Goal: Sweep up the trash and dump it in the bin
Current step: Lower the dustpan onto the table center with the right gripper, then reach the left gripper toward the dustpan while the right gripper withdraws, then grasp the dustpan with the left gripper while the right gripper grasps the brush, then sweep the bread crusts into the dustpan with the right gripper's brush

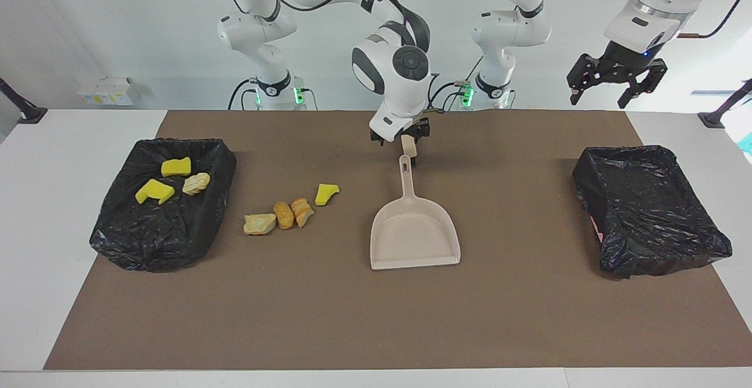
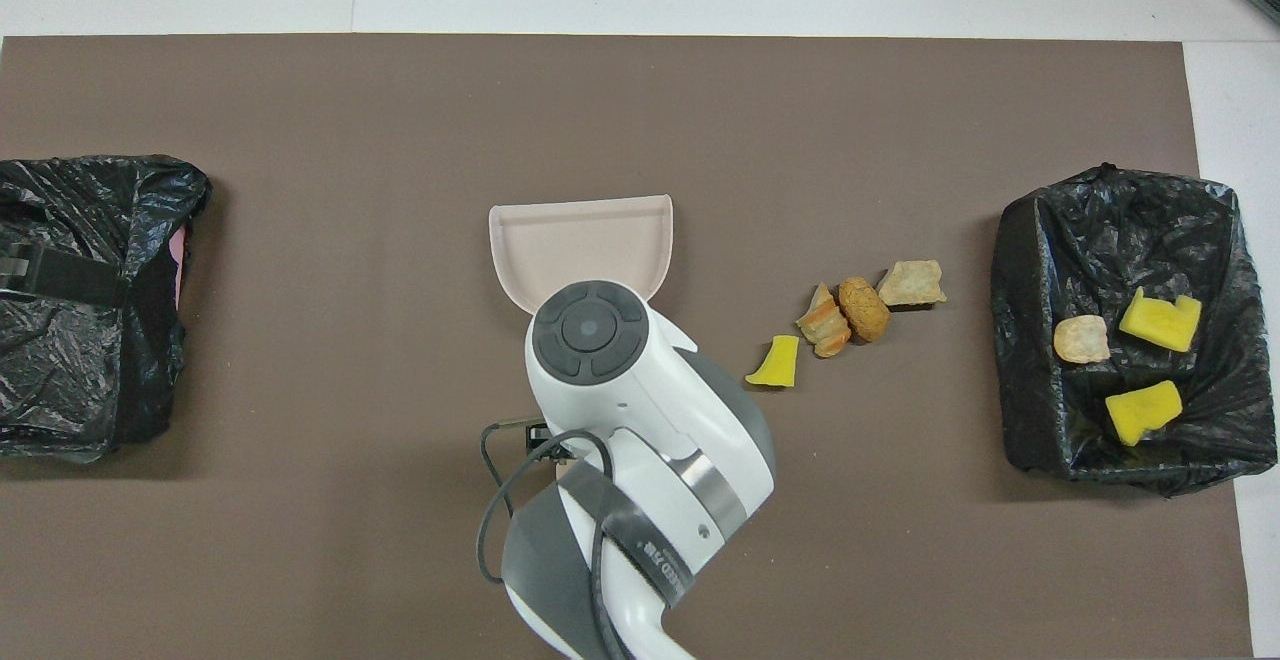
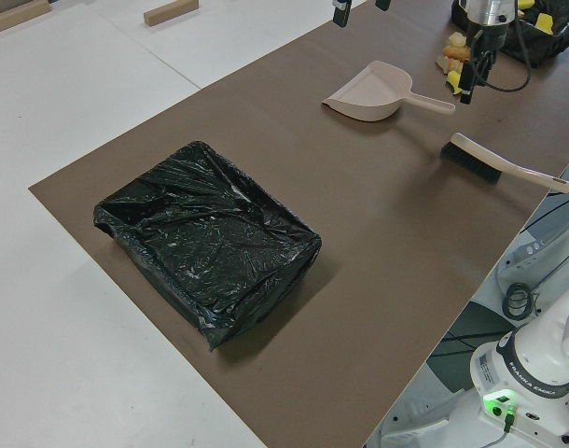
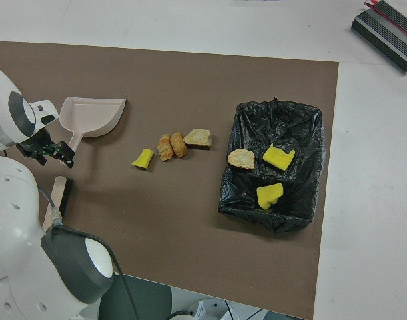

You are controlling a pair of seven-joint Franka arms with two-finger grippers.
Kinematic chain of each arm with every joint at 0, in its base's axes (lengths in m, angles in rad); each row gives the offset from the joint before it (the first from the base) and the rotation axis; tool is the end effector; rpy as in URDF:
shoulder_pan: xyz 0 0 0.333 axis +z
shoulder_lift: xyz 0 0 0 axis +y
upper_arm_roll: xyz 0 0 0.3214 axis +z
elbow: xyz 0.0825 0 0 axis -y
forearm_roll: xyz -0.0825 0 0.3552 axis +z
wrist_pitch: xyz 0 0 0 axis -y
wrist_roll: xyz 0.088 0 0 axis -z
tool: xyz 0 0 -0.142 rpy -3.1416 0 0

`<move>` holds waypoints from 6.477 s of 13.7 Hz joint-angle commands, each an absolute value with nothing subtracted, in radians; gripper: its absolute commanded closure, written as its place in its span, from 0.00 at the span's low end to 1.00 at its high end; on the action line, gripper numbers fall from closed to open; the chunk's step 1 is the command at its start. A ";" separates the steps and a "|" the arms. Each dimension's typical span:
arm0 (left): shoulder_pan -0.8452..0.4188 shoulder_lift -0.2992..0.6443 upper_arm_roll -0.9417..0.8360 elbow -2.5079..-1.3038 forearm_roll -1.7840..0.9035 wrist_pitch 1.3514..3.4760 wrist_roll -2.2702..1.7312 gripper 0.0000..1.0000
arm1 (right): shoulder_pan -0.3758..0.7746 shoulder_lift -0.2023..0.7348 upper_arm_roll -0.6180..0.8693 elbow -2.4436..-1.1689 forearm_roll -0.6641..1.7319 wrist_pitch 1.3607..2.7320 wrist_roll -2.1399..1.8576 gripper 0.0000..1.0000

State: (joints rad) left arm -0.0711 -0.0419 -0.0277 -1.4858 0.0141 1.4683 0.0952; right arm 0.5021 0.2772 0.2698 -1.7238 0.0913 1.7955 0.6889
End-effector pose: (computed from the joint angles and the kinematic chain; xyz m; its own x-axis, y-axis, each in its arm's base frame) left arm 0.5000 -0.0478 0.6446 0.9813 -0.1913 0.0228 -0.1910 -0.9814 -0.0174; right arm 0.4162 0.4059 0.3961 0.9668 0.0489 -0.2506 0.0518 -0.9986 0.0048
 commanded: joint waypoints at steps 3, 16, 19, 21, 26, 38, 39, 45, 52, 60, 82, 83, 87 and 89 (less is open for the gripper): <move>-0.139 -0.037 -0.038 -1.554 0.020 1.620 0.077 0.00 | 0.554 0.068 0.270 -1.965 0.101 1.831 0.807 0.00; -0.448 0.104 -0.037 -1.795 0.021 1.930 -0.138 0.00 | 0.782 -0.038 0.270 -2.322 0.227 2.207 0.946 0.00; -0.514 0.178 -0.037 -1.819 0.029 2.037 -0.247 0.00 | 0.791 0.001 0.270 -2.322 0.225 2.255 0.936 0.05; -0.558 0.207 -0.037 -1.853 0.029 2.110 -0.336 0.00 | 0.793 0.005 0.270 -2.322 0.227 2.255 0.901 0.18; -0.610 0.244 -0.037 -1.899 0.029 2.186 -0.379 0.00 | 0.790 0.011 0.270 -2.319 0.225 2.255 0.855 0.47; -0.615 0.307 -0.031 -1.878 0.034 2.243 -0.491 0.66 | 0.723 -0.001 0.259 -2.227 0.224 2.097 0.847 1.00; -0.615 0.308 -0.031 -1.878 0.035 2.241 -0.491 0.79 | 0.691 -0.030 0.259 -2.227 0.224 2.062 0.841 1.00; -0.606 0.288 -0.026 -1.876 0.151 2.215 -0.468 1.00 | 0.572 -0.132 0.258 -2.211 0.222 1.950 0.818 1.00; -0.558 0.226 -0.026 -1.884 0.160 2.065 -0.114 1.00 | 0.379 -0.133 0.258 -2.201 0.112 1.803 0.802 1.00; -0.525 0.206 -0.026 -1.894 0.160 1.957 0.492 1.00 | -0.016 -0.083 0.258 -2.203 -0.081 1.807 0.392 1.00; -0.681 0.041 -0.032 -2.180 0.156 2.068 0.451 1.00 | 0.196 0.112 0.268 -2.166 0.081 2.022 0.463 1.00; -0.680 0.041 -0.032 -2.180 0.156 2.068 0.453 1.00 | 0.242 0.136 0.268 -2.154 0.086 2.051 0.519 1.00; -0.678 0.041 -0.032 -2.184 0.156 2.072 0.453 1.00 | 0.357 0.163 0.268 -2.099 0.188 2.072 0.534 1.00; -0.675 0.041 -0.032 -2.187 0.156 2.085 0.453 1.00 | 0.368 0.176 0.270 -2.059 0.239 2.072 0.490 1.00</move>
State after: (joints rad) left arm -0.6725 0.0761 -0.0413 -2.1420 0.1400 2.0499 0.4606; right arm 0.3712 0.1498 0.2702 -2.1040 0.1873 2.0659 0.5390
